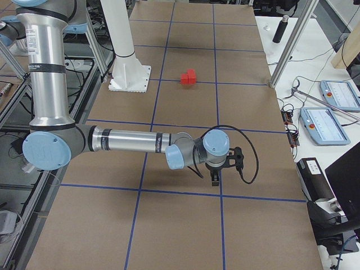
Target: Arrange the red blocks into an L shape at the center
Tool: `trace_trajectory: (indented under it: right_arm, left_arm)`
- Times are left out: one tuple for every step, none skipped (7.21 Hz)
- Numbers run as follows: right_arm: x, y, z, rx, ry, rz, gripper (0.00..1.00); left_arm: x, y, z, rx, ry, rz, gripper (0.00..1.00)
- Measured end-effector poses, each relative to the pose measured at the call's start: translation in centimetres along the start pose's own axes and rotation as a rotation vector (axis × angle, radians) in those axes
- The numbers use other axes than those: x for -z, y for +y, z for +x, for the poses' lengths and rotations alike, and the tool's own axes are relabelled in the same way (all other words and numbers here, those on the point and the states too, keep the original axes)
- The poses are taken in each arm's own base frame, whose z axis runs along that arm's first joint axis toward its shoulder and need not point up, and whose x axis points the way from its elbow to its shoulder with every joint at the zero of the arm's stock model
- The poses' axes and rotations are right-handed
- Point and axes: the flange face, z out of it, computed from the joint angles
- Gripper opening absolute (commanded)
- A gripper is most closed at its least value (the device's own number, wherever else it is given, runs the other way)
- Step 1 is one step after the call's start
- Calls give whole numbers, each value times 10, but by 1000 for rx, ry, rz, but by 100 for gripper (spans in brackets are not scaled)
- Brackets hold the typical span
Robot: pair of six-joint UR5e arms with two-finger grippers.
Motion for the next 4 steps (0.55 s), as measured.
trace_trajectory:
  right_arm:
    - [-2, 11, 3, 43, -7, 29, 100]
    - [-7, 15, 1, 71, -8, 38, 100]
    - [-17, 13, -2, 90, -1, 30, 100]
    - [-24, 11, -5, 100, 6, 23, 100]
  left_arm:
    - [1, 10, 0, 2, 0, -2, 100]
    - [-1, 18, -1, 5, -1, -8, 100]
    - [-3, 22, -4, 10, -2, -13, 100]
    - [-5, 23, -5, 10, -2, -15, 100]
